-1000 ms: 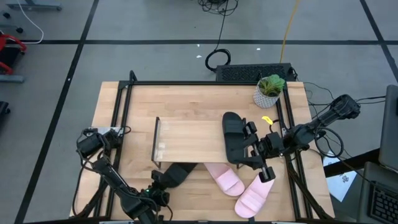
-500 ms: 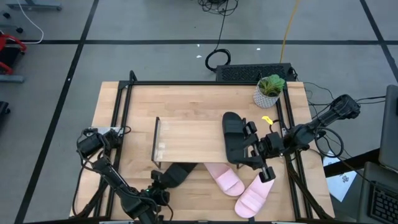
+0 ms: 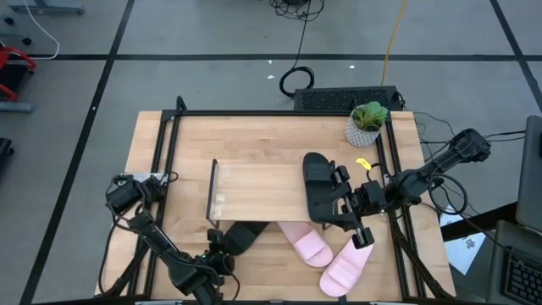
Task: Pick and place slides into the shelf
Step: Put the black slipper on the shelf
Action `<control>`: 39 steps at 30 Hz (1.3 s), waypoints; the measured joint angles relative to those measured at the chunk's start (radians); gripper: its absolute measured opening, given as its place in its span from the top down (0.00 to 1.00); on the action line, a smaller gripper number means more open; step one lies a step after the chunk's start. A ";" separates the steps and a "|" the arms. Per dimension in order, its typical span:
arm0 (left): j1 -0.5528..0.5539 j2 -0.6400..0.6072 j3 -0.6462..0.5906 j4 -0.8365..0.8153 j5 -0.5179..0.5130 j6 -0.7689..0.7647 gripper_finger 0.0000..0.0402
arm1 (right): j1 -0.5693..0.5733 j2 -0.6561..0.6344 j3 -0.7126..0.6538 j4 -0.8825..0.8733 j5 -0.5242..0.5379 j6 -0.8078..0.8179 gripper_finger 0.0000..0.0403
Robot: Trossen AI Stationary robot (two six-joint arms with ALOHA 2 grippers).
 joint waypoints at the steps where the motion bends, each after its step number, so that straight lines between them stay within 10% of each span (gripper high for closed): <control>1: -0.001 0.000 0.000 0.000 0.006 0.002 0.66 | 0.000 0.000 0.000 0.000 0.000 -0.001 0.66; 39: 0.087 -0.001 -0.054 0.033 -0.108 0.148 0.61 | 0.000 0.000 0.000 -0.023 0.000 -0.035 0.66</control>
